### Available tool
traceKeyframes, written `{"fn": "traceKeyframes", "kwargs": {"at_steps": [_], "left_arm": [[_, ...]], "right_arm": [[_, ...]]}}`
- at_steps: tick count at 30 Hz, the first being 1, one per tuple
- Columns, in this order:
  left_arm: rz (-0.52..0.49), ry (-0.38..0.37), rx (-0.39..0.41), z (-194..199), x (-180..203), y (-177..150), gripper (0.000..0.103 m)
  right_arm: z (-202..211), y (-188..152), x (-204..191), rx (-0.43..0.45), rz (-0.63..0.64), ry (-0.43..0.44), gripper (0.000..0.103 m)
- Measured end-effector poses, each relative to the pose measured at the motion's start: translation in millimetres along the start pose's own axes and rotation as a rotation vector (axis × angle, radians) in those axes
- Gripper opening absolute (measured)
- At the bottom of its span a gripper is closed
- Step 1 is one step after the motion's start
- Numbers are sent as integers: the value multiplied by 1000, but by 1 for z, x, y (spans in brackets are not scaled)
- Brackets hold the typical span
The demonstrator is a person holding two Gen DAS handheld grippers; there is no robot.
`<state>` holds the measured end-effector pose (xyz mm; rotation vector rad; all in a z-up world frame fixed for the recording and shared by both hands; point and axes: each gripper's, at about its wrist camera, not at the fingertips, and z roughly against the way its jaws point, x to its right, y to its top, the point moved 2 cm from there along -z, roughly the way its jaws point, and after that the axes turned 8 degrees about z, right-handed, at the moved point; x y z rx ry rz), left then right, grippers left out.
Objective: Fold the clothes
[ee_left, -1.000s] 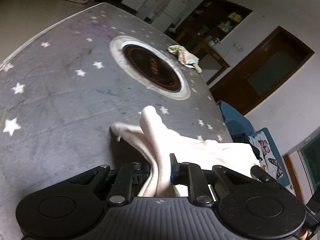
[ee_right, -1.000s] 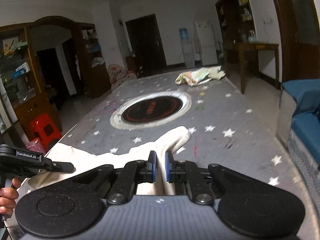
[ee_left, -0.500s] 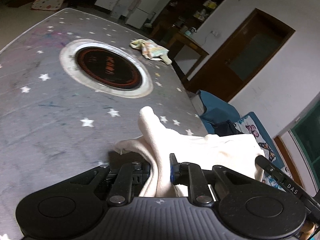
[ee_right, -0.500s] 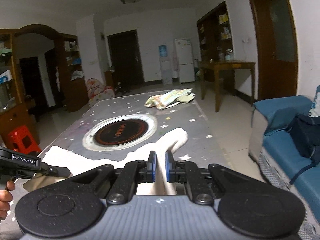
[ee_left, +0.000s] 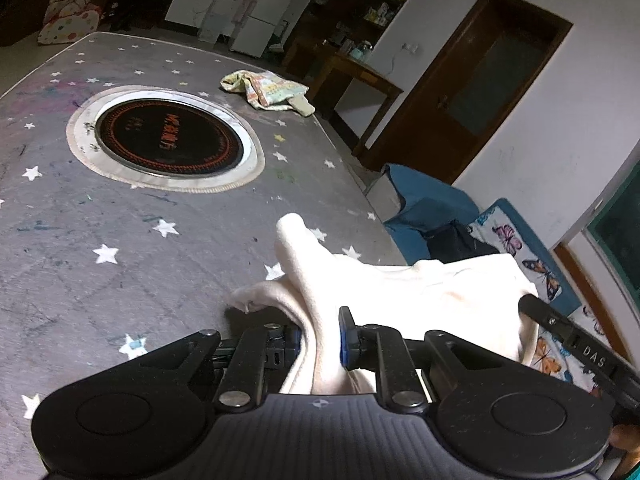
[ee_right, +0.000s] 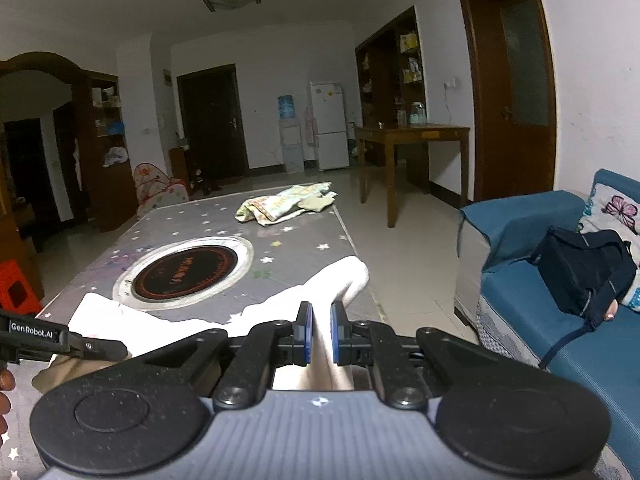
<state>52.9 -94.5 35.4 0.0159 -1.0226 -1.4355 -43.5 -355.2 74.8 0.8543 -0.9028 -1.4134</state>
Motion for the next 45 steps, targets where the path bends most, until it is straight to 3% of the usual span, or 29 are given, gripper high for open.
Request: {"fn": "traceKeyframes", "kwargs": {"at_steps": [29,38,42,45], "left_arm": [[-26,52,-67,-37,1,-34,19],[-39,85,-72,-41,-4,-37,29],[-33,108,-71,-41,-10,-35,42],[-34,122,-57,-37,-14,-30,45]], "right_arm": [[-25,-42,24,-96,-27,-50,8],[-41,-58,38,-159,-55,-76,9],[-47,-63,43,-193,-52,-104,10],[-47,-63,46,-195,-50,-123,10]]}}
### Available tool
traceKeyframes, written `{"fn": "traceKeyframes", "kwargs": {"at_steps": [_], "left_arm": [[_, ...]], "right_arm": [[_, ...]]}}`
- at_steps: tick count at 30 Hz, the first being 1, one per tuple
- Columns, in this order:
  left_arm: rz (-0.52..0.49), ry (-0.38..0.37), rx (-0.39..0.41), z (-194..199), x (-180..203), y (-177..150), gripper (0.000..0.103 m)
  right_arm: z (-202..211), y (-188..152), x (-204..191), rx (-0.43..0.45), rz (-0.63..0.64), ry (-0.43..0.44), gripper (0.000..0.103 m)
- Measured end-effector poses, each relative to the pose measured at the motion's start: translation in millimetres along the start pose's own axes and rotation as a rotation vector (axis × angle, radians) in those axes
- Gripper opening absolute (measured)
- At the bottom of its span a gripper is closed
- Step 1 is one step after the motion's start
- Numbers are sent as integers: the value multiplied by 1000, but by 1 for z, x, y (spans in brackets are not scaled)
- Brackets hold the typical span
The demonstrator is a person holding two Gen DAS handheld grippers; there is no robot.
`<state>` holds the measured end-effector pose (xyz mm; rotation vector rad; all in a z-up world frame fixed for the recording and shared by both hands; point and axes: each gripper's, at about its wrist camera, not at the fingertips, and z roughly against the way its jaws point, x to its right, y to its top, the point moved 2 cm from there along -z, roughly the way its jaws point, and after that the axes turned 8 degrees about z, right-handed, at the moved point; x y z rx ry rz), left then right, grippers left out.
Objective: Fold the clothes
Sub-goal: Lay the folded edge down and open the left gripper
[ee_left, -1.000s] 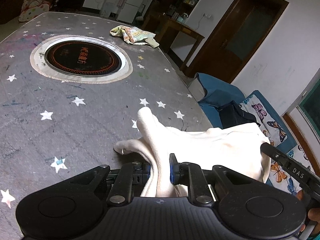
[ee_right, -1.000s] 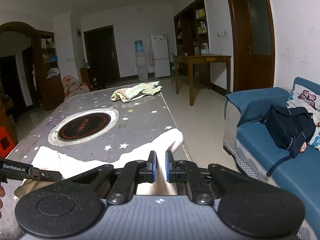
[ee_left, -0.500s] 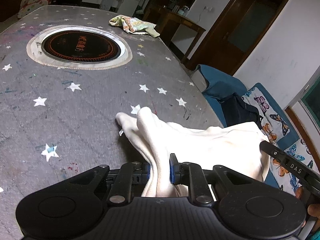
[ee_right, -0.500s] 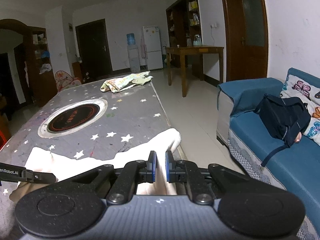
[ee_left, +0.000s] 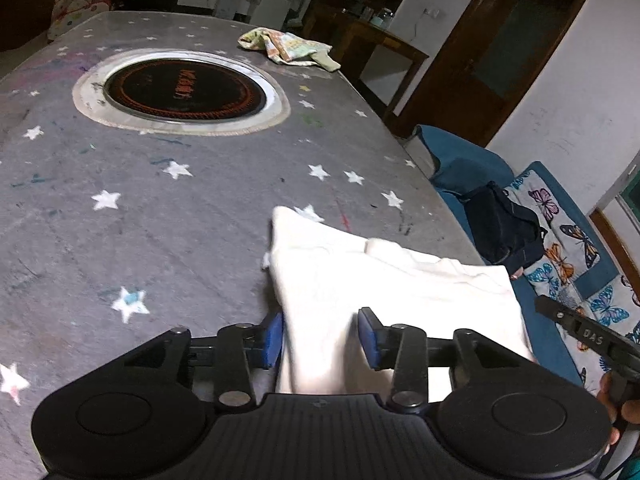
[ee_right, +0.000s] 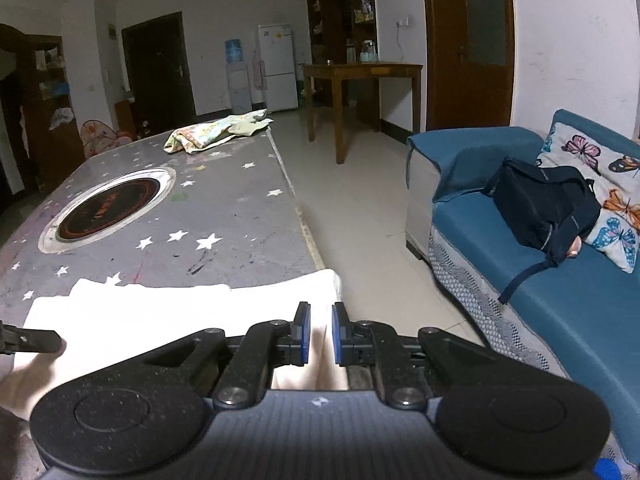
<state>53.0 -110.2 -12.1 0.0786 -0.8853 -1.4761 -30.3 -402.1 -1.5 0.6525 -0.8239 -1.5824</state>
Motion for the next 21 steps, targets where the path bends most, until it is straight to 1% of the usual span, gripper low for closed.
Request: {"fn": "traceKeyframes", "kwargs": {"at_steps": [3,6,8,13,16,21], "left_arm": [[2,6,29,6,-3,6,45],[-17,-6,60,13,3,10,43],[-48,-31,67,16,10,9,43],[-118,-100,40,14,26,0,42],[-160,-126,21,9,34,-6,42],[-228,-157,5,4,41,-16,42]], "right_arm": [[2,5,0,9,-3,15,10],[1,9,-8,9,8,65,10],[-3,11,-17,2,21,100,10],[-22,16,-49,-43,73,185,10],[-33,17,-60,-60,92,199,10],[-51,16,-67,-92,100,209,10]]}}
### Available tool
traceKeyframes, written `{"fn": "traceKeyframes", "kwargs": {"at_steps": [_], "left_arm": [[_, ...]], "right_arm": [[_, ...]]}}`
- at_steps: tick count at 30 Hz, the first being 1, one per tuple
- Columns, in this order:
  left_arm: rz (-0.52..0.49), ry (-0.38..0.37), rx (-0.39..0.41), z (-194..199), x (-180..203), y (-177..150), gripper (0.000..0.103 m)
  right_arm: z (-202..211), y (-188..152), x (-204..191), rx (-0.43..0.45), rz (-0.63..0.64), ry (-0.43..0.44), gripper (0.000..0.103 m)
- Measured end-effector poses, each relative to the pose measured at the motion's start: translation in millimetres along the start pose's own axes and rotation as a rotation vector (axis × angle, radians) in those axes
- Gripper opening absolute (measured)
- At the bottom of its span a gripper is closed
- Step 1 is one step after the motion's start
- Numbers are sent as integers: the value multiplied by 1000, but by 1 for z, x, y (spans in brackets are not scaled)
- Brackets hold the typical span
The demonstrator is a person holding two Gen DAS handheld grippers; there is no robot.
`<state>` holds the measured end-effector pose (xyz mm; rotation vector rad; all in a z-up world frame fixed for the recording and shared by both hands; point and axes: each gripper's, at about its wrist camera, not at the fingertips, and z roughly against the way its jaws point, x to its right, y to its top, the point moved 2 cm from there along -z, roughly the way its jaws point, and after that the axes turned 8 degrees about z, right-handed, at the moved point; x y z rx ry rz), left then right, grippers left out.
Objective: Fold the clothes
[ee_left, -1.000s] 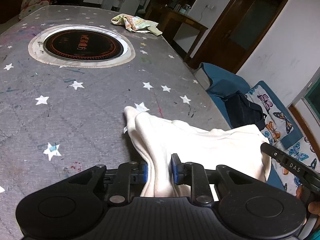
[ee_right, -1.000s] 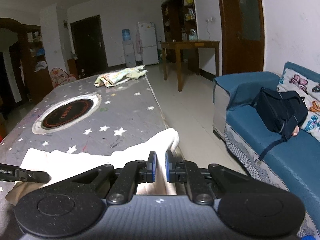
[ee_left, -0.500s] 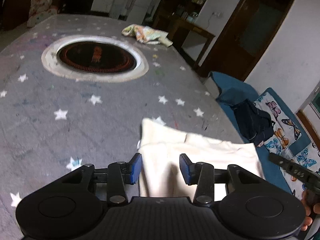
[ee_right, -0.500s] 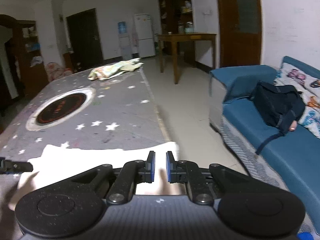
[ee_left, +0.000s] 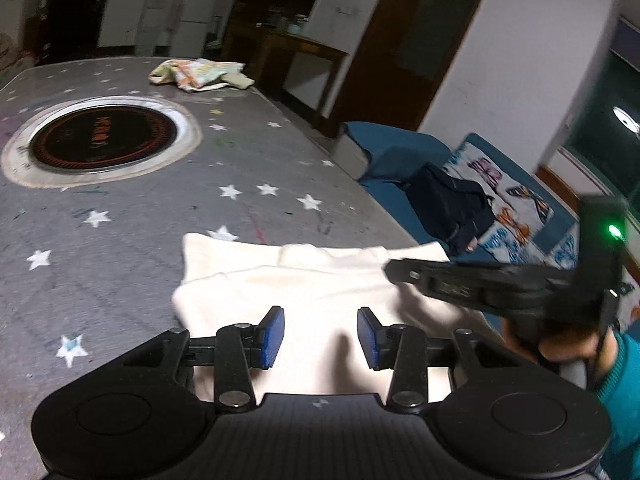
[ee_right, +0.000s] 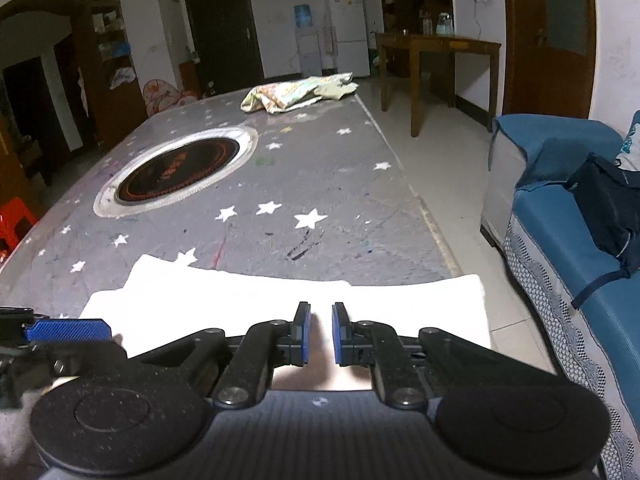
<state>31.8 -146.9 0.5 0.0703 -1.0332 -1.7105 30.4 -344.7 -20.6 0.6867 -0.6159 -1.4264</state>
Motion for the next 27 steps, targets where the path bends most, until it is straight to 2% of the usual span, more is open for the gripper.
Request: {"fn": "traceKeyframes", "kwargs": {"at_steps": [9,13,18,27], "left_arm": [[-43,-18,-33,-12,-4,-11,43],[-56,-26,-28,-12,-5,-13,44],[-59,-35,-31,-12,-6,-13,44],[-69,-46,-40,-13,-6,-12,46]], "right_arm": [[-7,-1,4,-3,-15,3,10],[-1,7,-6,11,11,47,11],[-13,16,-31,-13,73,127,11],[-36,22,-36,-34,66,132,14]]}}
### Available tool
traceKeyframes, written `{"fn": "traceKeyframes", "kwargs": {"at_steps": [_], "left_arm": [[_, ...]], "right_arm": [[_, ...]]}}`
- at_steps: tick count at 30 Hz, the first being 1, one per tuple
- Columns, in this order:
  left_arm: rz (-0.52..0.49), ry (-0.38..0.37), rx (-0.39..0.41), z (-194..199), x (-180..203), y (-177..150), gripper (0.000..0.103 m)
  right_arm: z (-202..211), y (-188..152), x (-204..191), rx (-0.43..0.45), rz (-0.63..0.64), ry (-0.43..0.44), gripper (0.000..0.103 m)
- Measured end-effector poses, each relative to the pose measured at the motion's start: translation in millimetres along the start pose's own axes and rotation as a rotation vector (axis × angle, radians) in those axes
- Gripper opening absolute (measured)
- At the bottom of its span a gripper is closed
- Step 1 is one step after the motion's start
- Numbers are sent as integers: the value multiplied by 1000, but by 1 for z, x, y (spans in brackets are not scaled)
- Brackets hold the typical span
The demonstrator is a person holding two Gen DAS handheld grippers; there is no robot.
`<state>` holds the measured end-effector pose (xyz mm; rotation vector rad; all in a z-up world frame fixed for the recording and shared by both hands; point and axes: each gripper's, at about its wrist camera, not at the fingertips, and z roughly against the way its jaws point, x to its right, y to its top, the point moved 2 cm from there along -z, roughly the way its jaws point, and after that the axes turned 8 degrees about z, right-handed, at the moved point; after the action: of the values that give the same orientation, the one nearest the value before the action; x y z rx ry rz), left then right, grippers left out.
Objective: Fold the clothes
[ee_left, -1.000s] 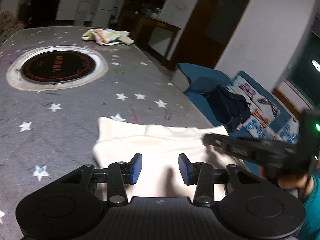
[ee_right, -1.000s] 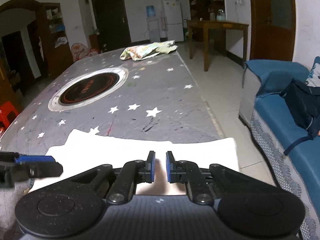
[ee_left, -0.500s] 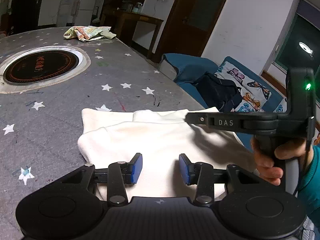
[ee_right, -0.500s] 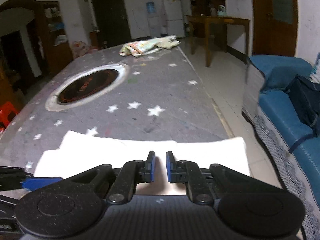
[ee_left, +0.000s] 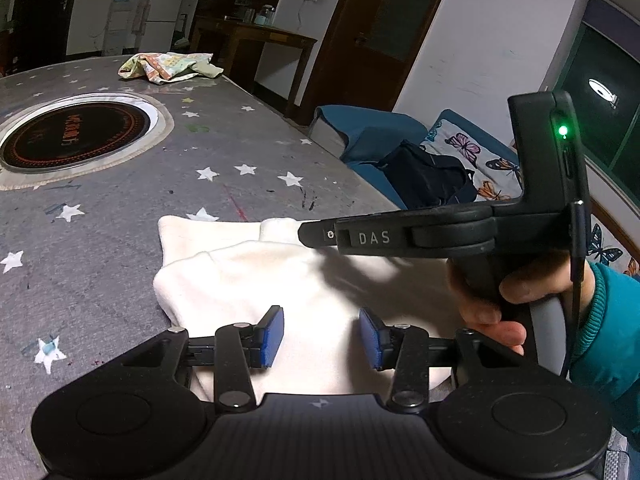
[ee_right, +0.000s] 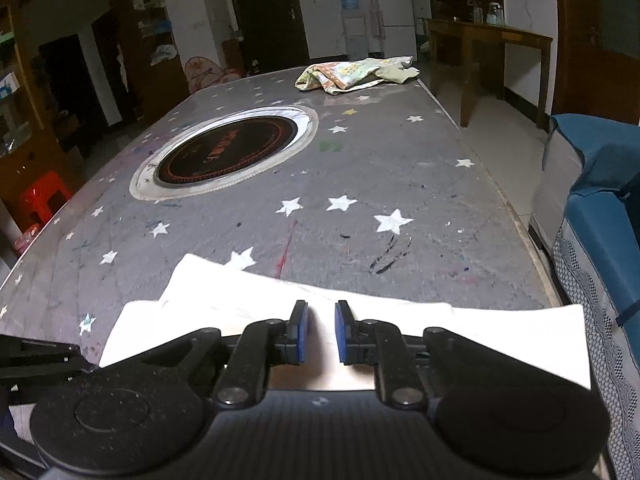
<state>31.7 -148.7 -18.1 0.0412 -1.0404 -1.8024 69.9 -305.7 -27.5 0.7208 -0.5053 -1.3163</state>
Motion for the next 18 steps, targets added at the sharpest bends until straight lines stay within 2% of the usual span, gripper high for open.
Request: {"fn": "traceKeyframes", "kwargs": {"at_steps": [6,9,18], "left_arm": [[-8,12,-4,0,5,1,51],[-16,21,0,2,8,0,53],[-30,25,23,13,16,0,57]], "right_arm": [[17,-1,6,29,-40,-5,15],[29,-6,10,40,-51,-22,20],[68,-37,11,57,-38,-82,25]]}}
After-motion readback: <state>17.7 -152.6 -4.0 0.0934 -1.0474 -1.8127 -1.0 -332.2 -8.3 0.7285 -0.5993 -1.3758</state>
